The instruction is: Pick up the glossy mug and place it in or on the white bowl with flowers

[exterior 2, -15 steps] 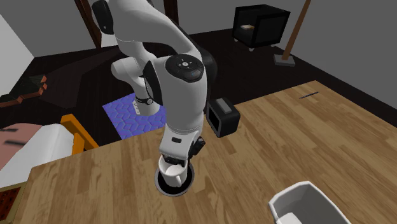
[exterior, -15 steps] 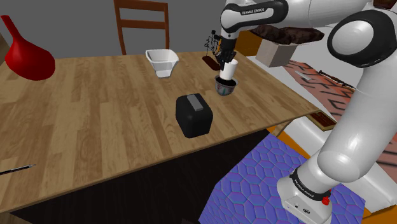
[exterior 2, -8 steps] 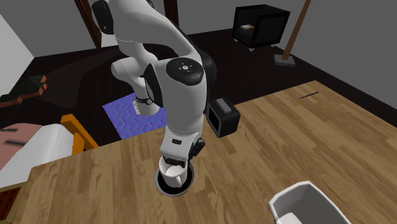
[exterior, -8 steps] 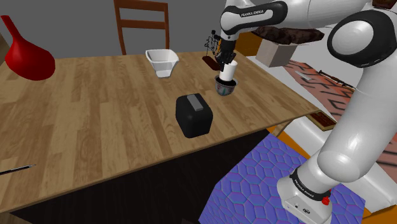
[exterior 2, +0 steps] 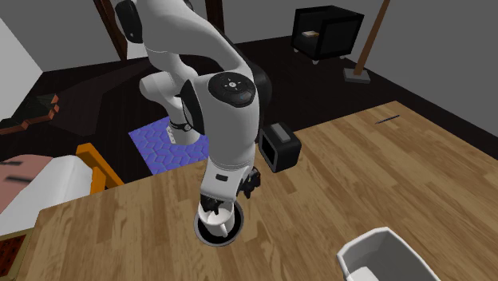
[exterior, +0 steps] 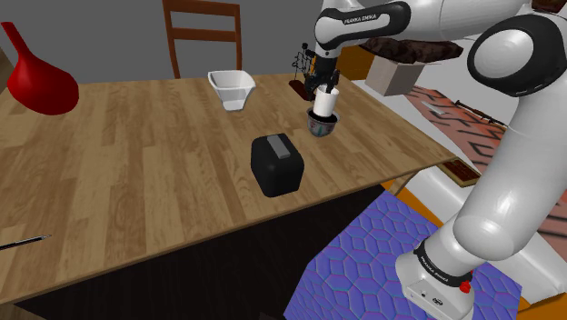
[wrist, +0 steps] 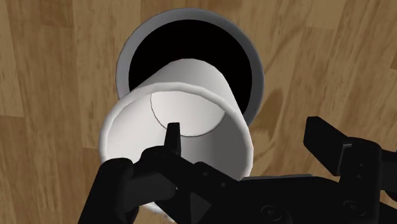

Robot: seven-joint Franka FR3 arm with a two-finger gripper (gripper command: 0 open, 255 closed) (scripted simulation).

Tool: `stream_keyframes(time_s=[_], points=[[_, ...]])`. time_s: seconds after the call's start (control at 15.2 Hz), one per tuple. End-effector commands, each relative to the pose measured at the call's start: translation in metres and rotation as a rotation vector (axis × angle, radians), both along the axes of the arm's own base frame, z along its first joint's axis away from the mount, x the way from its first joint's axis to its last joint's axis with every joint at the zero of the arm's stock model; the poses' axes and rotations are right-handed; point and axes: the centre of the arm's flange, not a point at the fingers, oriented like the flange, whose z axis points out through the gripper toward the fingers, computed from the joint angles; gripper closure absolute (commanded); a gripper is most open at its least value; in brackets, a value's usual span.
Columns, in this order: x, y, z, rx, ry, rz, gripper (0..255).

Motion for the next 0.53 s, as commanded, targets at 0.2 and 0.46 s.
stream_keyframes(time_s=[0.2,0.46], points=[[0.002,0.003,0.050,0.000,0.000,0.000,0],[0.002,0.003,0.050,0.000,0.000,0.000,0]])
